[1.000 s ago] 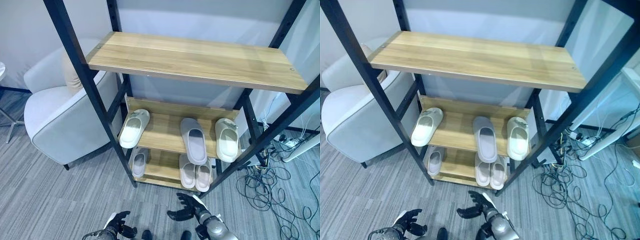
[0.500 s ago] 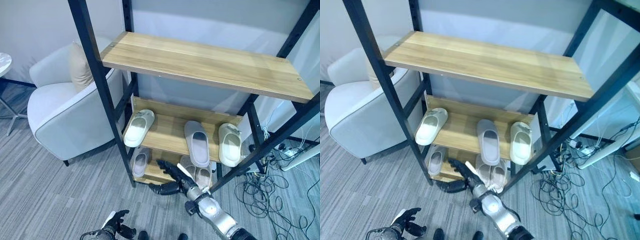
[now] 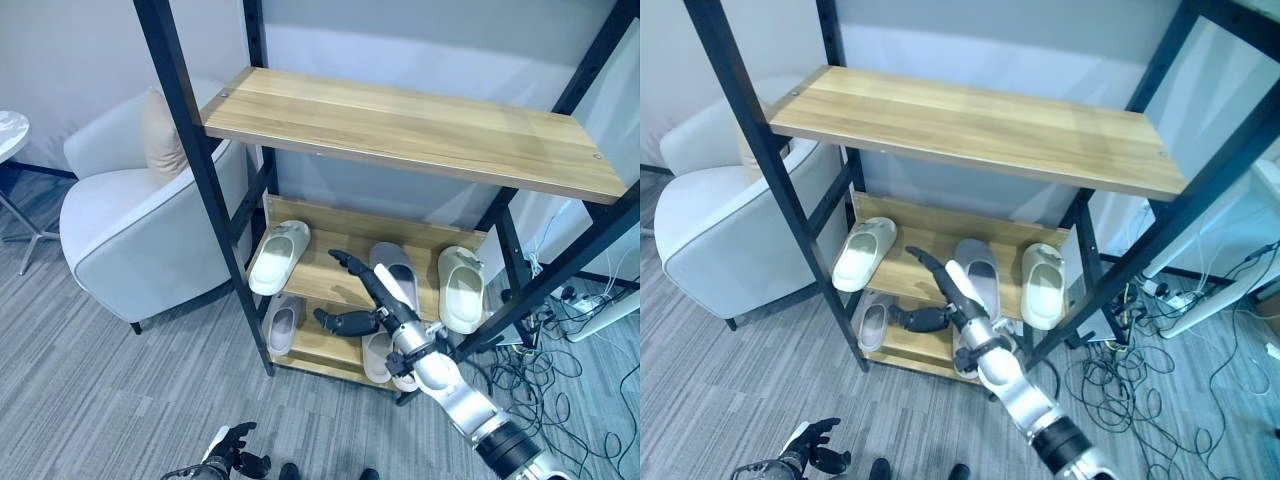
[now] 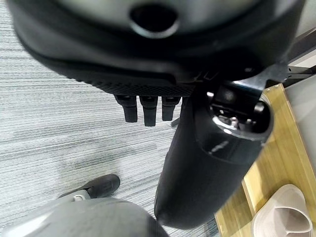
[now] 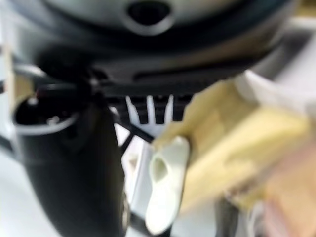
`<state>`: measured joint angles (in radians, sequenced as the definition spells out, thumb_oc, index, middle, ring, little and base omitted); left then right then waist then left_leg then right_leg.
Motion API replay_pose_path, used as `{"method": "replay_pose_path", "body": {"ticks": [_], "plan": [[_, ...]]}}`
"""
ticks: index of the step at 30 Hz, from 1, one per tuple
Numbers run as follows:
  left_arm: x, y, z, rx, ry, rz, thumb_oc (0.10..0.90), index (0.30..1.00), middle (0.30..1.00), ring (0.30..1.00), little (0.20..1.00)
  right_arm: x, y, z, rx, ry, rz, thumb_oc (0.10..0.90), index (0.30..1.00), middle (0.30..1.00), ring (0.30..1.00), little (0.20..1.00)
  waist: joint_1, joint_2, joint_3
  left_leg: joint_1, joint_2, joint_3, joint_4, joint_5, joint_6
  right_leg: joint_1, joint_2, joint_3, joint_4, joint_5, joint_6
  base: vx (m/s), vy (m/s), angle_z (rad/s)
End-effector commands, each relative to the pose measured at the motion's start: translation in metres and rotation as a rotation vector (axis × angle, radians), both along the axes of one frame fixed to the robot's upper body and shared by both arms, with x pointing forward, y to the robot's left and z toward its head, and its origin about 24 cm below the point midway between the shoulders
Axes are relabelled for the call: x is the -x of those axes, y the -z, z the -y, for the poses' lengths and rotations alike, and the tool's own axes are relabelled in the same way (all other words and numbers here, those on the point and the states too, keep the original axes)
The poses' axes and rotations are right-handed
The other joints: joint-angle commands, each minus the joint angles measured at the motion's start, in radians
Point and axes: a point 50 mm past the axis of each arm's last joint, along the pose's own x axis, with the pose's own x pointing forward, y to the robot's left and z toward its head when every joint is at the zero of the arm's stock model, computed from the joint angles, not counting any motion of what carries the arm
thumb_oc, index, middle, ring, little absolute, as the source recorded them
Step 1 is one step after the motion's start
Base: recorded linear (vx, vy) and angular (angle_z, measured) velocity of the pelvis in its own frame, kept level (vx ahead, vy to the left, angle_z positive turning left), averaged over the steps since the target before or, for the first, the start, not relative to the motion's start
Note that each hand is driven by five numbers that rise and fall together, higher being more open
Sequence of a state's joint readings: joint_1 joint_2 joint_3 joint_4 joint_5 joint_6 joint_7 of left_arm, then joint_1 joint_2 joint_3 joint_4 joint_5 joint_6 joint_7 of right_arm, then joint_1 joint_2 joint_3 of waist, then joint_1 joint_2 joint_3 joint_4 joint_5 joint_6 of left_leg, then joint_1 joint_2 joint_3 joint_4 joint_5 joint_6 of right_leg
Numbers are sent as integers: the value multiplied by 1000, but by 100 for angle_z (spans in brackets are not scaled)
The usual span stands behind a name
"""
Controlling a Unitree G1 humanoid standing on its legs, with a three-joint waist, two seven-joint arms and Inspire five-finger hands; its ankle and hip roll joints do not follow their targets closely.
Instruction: Arrange the slippers neatly on the shoe rack.
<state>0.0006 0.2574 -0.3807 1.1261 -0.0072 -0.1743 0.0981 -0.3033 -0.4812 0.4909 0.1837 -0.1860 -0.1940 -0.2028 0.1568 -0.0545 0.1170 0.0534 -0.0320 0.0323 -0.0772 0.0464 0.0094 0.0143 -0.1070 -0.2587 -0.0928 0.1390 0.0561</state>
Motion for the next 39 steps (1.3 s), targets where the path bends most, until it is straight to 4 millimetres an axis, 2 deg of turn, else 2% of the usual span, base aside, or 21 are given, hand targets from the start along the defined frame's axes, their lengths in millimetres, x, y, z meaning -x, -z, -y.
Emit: {"method": "replay_pose_path", "body": {"ticks": [1,5,6,11,20,30,39], "plan": [[9,7,38,77,132,-22,800,900,900,900,900,-18,-84,-1,-59,4,387,800,900,900,900,900,44,9,-25,-43,17,-110,-10,-53,-33,52,11,15,10,-113,72,0,0,0],[11,7,36,80,118,-30,800,900,900,900,900,-27,-87,24,56,103,415,800,900,900,900,900,47,1,-20,-51,19,-113,-10,-52,-35,47,13,15,7,-113,72,0,0,0],[11,7,36,80,118,-30,800,900,900,900,900,-27,-87,24,56,103,415,800,900,900,900,900,47,2,-20,-51,19,-113,-10,-52,-35,47,13,15,7,-113,72,0,0,0],[13,8,34,85,103,-36,800,900,900,900,900,-36,-85,49,164,195,400,800,900,900,900,900,46,-6,-11,-58,20,-120,-10,-50,-37,42,16,12,7,-114,70,13,0,7],[9,7,34,92,93,-30,800,900,900,900,900,-39,-97,87,361,327,452,800,900,900,900,900,30,-11,11,-77,20,-128,-10,-47,-41,24,19,9,8,-114,71,0,0,0],[6,6,38,104,86,-17,800,900,900,900,900,-48,-107,99,406,391,464,800,900,900,900,900,21,-11,27,-88,21,-125,-10,-48,-39,11,20,17,11,-114,69,0,0,0],[0,4,41,112,73,9,800,900,900,900,900,-67,-114,104,477,461,460,800,900,900,900,900,30,-11,50,-120,19,-133,-10,-39,-37,-21,23,27,11,-110,68,0,0,0]]}}
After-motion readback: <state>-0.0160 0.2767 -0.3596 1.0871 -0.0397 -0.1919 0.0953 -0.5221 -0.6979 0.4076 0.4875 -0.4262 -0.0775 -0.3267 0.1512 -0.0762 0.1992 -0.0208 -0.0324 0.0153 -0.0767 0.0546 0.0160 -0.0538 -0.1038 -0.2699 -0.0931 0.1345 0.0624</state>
